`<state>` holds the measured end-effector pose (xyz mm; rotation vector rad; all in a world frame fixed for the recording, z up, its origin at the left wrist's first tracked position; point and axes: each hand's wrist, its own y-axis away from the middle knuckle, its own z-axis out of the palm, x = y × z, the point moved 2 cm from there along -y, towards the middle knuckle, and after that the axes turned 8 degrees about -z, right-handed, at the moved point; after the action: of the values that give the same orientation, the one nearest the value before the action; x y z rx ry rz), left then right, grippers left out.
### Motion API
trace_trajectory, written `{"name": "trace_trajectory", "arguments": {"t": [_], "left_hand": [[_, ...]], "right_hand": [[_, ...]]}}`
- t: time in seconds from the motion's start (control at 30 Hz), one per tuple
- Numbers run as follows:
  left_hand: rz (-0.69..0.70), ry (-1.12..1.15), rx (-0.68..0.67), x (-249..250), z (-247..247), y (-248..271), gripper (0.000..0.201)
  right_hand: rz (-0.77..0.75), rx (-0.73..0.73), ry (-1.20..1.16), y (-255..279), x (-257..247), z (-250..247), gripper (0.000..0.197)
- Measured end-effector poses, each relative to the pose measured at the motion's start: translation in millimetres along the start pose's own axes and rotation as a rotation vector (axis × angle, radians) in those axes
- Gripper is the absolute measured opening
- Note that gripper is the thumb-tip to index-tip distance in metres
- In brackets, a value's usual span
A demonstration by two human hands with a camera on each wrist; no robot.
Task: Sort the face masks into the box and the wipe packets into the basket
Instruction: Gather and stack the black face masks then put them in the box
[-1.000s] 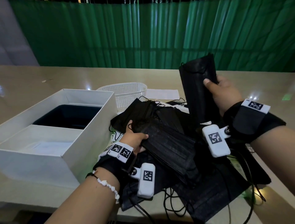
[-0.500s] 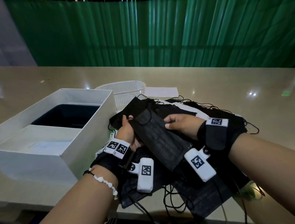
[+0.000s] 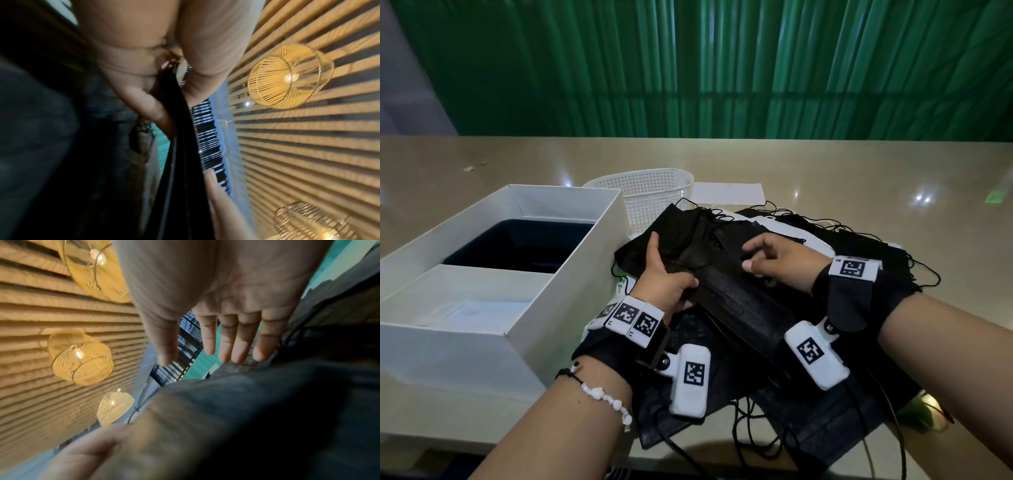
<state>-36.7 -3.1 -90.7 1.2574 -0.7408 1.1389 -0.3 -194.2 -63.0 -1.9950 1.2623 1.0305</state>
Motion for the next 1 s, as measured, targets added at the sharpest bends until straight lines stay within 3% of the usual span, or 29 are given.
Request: {"name": "trace_trajectory", "arguments": {"t": [0.1, 0.2, 0.27, 0.37, 0.47, 0.53, 0.67, 0.8, 0.87, 1.0], "left_hand": [[0.099, 0.088, -0.049, 19, 4, 4, 0.097], [0.173, 0.238, -0.091, 39, 8, 7, 0.094], [0.221, 0.267, -0.042, 46, 9, 7, 0.095], [0.237, 0.264, 0.07, 40, 7, 2, 0.099], [0.198, 0.164, 0.11, 23, 8, -1, 0.104], [0.181, 0.042, 0.123, 11, 6, -3, 0.106], [0.167, -0.135, 0.173, -1, -4, -8, 0.108], [0.107, -0.336, 0.105, -2, -5, -1, 0.11], [0.076, -0.407, 0.072, -2, -4, 0, 0.118], [0.07, -0.503, 0.14, -3, -5, -4, 0.122]], "right_hand": [[0.069, 0.05, -0.165, 9, 1, -11, 0.023], [0.12, -0.01, -0.619, 25, -4, -14, 0.039], [0.108, -0.024, -0.807, 30, -7, -17, 0.04], [0.042, -0.044, -0.981, 33, -4, -18, 0.06], [0.119, 0.072, -0.862, 27, 14, -23, 0.034], [0.189, 0.114, -0.636, 25, 26, -24, 0.038], [0.257, 0.09, -0.276, 30, 44, -27, 0.019], [0.235, 0.084, -0.31, 35, 44, -26, 0.019], [0.232, 0.016, -0.382, 36, 41, -24, 0.029], [0.162, -0.025, -0.505, 36, 40, -24, 0.049]]}}
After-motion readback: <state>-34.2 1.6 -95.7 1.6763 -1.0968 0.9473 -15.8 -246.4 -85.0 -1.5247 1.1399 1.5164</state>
